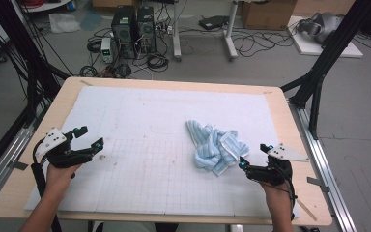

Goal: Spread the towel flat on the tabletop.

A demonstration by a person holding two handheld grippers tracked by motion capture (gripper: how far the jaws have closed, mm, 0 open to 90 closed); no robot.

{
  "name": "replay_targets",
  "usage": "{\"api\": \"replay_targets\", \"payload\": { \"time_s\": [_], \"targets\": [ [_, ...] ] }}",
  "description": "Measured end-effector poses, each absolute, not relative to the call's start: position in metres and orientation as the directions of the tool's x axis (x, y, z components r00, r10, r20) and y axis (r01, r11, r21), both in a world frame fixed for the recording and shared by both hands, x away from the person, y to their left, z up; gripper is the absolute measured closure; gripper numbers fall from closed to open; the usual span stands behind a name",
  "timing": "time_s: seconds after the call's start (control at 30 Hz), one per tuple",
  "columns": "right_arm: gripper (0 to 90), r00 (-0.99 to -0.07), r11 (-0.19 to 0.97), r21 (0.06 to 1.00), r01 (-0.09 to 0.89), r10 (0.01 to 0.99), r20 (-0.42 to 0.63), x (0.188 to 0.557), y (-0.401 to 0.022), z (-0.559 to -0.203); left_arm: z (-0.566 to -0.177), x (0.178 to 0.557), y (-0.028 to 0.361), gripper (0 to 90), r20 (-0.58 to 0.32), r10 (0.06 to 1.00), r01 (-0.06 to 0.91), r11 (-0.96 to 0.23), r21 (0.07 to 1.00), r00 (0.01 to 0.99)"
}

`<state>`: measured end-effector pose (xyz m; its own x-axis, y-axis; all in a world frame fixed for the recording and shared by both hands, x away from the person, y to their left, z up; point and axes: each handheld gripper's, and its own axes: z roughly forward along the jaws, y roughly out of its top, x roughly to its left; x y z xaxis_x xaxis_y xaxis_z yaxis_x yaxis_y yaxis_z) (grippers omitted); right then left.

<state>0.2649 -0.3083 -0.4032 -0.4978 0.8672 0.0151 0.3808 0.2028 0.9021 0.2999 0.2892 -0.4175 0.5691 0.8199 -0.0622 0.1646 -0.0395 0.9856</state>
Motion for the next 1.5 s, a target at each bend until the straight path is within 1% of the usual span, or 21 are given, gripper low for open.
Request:
{"api": "replay_targets", "payload": {
  "time_s": [0.37,0.7,0.77,0.87,0.9,1.03,1.2,1.33,1.5],
  "targets": [
    [8.8,-0.495,0.186,0.905,0.384,0.868,0.031,0.265,-0.314,-0.408,-0.42,0.303,0.288,19.0,-0.069,0.824,0.17,-0.034,0.985,0.563],
    [8.8,-0.475,0.159,0.913,0.376,0.879,0.042,0.264,-0.317,-0.406,-0.423,0.302,0.285,19.0,-0.043,0.804,0.166,-0.07,0.984,0.593],
    [8.7,-0.49,0.158,0.922,0.353,0.871,0.038,0.265,-0.313,-0.403,-0.423,0.301,0.285,18.9,-0.039,0.803,0.169,-0.078,0.983,0.594],
    [8.7,-0.507,0.178,0.921,0.346,0.862,0.024,0.267,-0.31,-0.403,-0.422,0.3,0.285,18.9,-0.037,0.803,0.163,-0.076,0.984,0.595],
    [8.7,-0.522,0.203,0.915,0.348,0.853,0.01,0.269,-0.307,-0.403,-0.422,0.3,0.285,18.9,-0.04,0.803,0.164,-0.072,0.984,0.595],
    [8.7,-0.541,0.218,0.914,0.342,0.841,0.002,0.27,-0.303,-0.404,-0.422,0.3,0.285,19.0,-0.035,0.801,0.161,-0.078,0.984,0.598],
    [8.7,-0.546,0.211,0.917,0.34,0.837,0.01,0.27,-0.301,-0.403,-0.422,0.301,0.285,19.0,-0.027,0.797,0.156,-0.086,0.984,0.604],
    [8.7,-0.577,0.222,0.916,0.335,0.817,0.013,0.27,-0.294,-0.398,-0.422,0.301,0.285,19.0,-0.024,0.794,0.153,-0.087,0.984,0.607],
    [8.8,-0.592,0.225,0.915,0.335,0.806,0.018,0.272,-0.286,-0.397,-0.422,0.301,0.284,18.9,-0.026,0.793,0.154,-0.085,0.984,0.608]
  ]
}}
